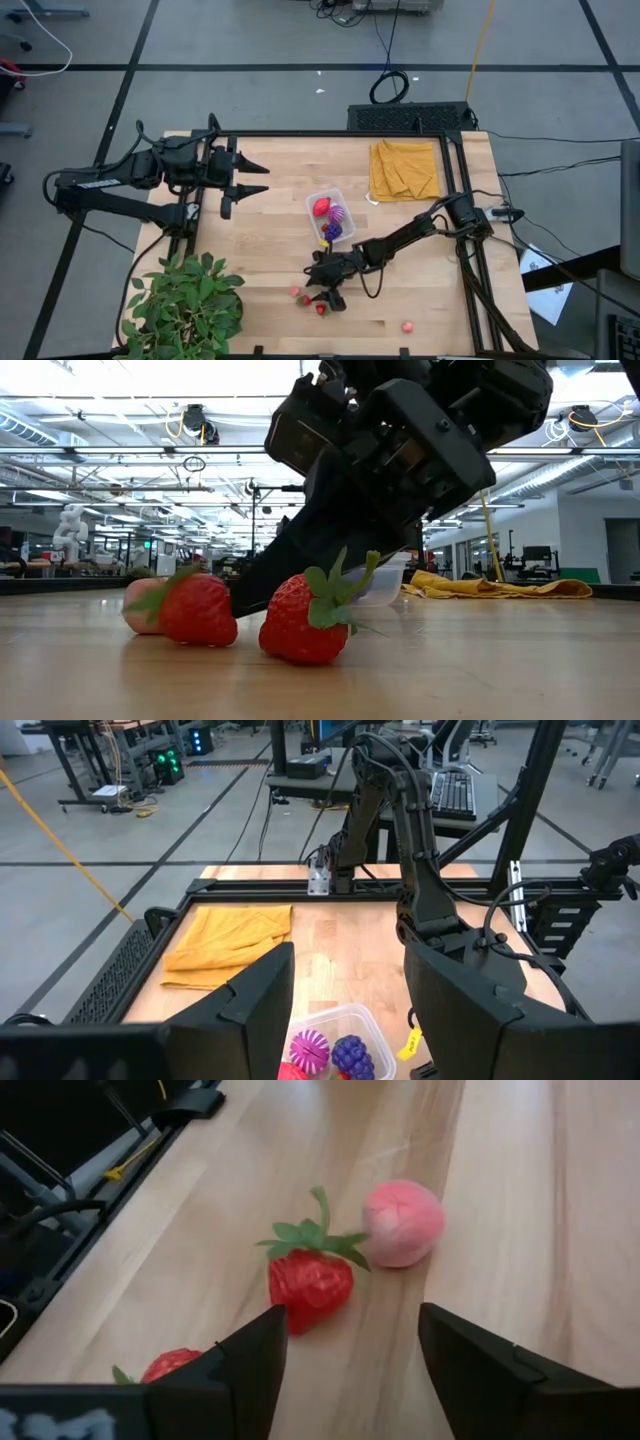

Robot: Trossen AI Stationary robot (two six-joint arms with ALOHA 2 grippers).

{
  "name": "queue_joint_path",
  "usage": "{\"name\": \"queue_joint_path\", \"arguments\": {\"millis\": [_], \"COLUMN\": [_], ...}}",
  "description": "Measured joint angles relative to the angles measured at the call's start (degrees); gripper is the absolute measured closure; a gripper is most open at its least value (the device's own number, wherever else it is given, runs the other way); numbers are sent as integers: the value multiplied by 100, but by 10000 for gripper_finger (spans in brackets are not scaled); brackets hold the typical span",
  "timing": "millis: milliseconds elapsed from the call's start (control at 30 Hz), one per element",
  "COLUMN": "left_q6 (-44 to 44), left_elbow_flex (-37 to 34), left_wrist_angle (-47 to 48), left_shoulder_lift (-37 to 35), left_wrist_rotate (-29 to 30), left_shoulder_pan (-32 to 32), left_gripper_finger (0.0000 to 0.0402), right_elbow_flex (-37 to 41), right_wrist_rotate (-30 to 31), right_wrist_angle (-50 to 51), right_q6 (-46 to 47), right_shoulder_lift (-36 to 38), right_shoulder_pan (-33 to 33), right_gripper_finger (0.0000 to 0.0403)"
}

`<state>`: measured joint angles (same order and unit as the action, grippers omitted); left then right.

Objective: Pick and placing Produce into tupperware
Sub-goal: Put the top red strawberry into the transparent container

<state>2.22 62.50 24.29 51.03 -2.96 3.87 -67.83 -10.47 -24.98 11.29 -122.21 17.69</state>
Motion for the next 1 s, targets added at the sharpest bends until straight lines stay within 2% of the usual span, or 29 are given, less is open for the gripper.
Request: {"name": "queue_joint_path", "arguments": {"millis": [367, 667, 800, 1000], "left_q6": [52, 52, 52, 43], "left_elbow_flex": [0, -2, 0, -1], "left_wrist_angle": [-4, -7, -6, -4], "left_shoulder_lift": [0, 0, 0, 0], "left_wrist_rotate": [0, 2, 2, 2], "left_shoulder_pan": [1, 1, 1, 0], "left_gripper_finger": [206, 206, 206, 206], "right_elbow_flex": [0, -22, -275, -710], "right_wrist_rotate": [15, 14, 65, 651], "right_wrist_angle": [-49, -430, -11, 900], "right_q6": [182, 199, 171, -189], "right_shoulder_lift": [0, 0, 0, 0], "right_shoulder_pan": [16, 166, 205, 321], "right_gripper_finger": [156, 151, 151, 151]}}
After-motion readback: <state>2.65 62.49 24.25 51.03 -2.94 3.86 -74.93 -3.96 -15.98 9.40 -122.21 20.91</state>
